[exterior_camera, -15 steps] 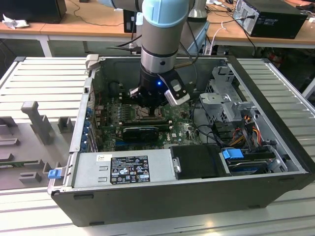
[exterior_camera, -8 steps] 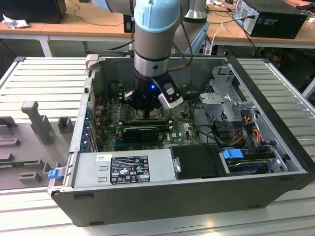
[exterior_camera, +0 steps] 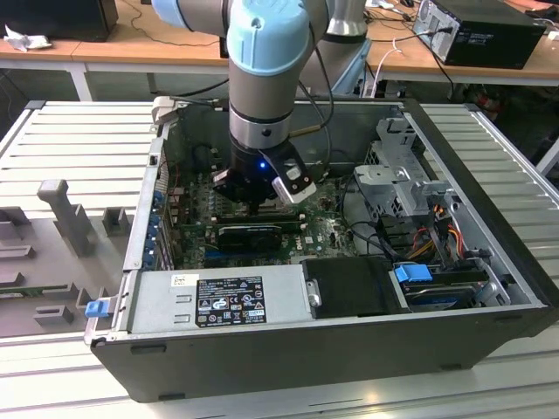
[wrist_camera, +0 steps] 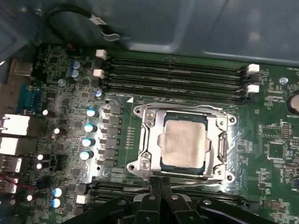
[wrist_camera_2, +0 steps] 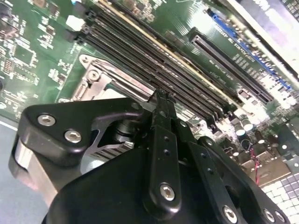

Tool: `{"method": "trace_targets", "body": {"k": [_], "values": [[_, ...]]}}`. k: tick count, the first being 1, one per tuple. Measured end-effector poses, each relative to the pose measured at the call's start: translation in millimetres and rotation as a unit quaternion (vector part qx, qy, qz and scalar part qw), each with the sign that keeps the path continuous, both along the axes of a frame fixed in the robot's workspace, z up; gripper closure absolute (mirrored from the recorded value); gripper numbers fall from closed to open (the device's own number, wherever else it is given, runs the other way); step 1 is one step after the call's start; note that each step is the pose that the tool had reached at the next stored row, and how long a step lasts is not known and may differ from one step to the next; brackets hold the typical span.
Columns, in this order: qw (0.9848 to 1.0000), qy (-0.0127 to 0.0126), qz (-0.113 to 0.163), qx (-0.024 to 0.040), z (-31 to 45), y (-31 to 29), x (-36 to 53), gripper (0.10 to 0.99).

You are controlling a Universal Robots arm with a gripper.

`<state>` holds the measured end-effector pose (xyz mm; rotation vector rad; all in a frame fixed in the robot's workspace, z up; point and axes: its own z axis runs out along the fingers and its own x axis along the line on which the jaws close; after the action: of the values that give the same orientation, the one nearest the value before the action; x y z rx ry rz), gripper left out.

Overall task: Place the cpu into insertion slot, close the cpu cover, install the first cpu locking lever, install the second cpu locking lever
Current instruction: 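Install the second cpu locking lever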

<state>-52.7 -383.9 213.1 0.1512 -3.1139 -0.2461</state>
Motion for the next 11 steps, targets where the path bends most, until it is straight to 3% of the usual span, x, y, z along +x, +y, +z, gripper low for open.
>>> {"method": "trace_targets", "body": {"k": [3, 6, 11], "values": [[1.0, 0.0, 0.002, 0.0068, -0.4, -1.9, -4.2, 0.98], [0.9998, 0.0, 0.005, 0.0176, -0.8, -3.6, -8.2, 0.98], [0.9993, -0.0001, 0.008, 0.0356, -3.0, -13.2, -13.3, 0.98]]}}
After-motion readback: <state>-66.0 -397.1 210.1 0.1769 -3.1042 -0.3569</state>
